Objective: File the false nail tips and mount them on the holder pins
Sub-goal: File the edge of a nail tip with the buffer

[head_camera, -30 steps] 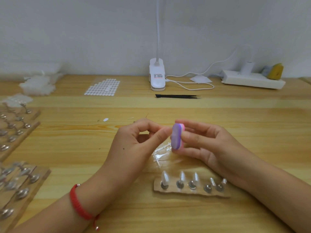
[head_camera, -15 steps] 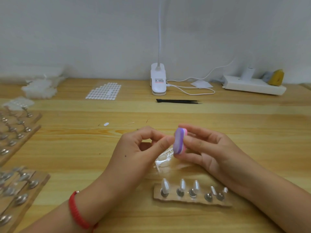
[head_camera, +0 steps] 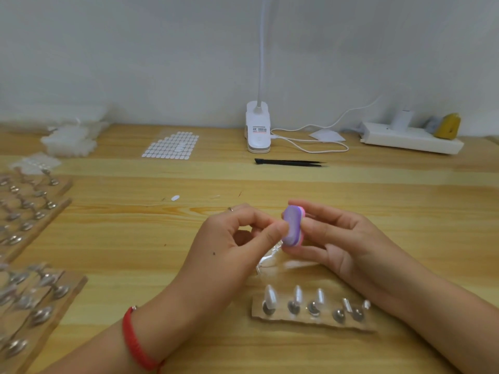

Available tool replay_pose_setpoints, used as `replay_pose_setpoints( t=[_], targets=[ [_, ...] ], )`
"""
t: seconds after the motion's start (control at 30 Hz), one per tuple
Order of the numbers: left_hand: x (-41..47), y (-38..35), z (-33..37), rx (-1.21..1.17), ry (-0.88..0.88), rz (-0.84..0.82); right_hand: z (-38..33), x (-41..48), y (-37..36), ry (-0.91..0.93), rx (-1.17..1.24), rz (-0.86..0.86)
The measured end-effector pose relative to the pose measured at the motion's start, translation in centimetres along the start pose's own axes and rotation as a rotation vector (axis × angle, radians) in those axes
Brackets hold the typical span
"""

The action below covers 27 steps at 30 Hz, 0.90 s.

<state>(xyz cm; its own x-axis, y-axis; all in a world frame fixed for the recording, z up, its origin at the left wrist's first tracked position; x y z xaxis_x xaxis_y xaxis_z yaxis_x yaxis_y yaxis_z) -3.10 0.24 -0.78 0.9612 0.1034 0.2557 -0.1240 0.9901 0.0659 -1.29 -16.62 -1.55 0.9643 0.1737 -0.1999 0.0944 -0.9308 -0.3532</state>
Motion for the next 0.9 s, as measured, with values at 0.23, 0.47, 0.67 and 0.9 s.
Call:
replay_pose_setpoints(
  t=[0.23, 0.47, 0.67, 0.9],
  targets=[
    [-0.02, 0.07, -0.26, 0.092, -0.132, 0.048, -0.02, -0.18, 0.08, -0.009, -0.028, -0.031],
    [0.14, 0.22, -0.4, 0.073, -0.095, 0.074, 0.14, -0.26, 0.01, 0.024, -0.048, -0.016],
    [0.18, 0.27, -0.19, 0.01, -0.007, 0.043, 0.0, -0.14, 0.12, 0.003, -0.015, -0.012],
    [0.16, 0.24, -0.37, 0.013, 0.01, 0.016, -0.1, -0.16, 0.08, -0.006, 0.01, 0.001]
  ],
)
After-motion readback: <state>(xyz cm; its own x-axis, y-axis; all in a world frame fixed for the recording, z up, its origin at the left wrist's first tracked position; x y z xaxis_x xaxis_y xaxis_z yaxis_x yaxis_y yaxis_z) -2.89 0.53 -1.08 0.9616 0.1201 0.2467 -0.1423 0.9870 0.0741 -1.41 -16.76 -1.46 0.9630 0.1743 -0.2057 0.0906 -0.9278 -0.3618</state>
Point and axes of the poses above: each hand's wrist, its own x-axis towards the middle knuckle, its own y-axis out of the back of the hand, z = x × y, the point moved 2 cm from there along x, towards the middle knuckle, and after that the axes turned 13 degrees about z, right-handed, at the moved point
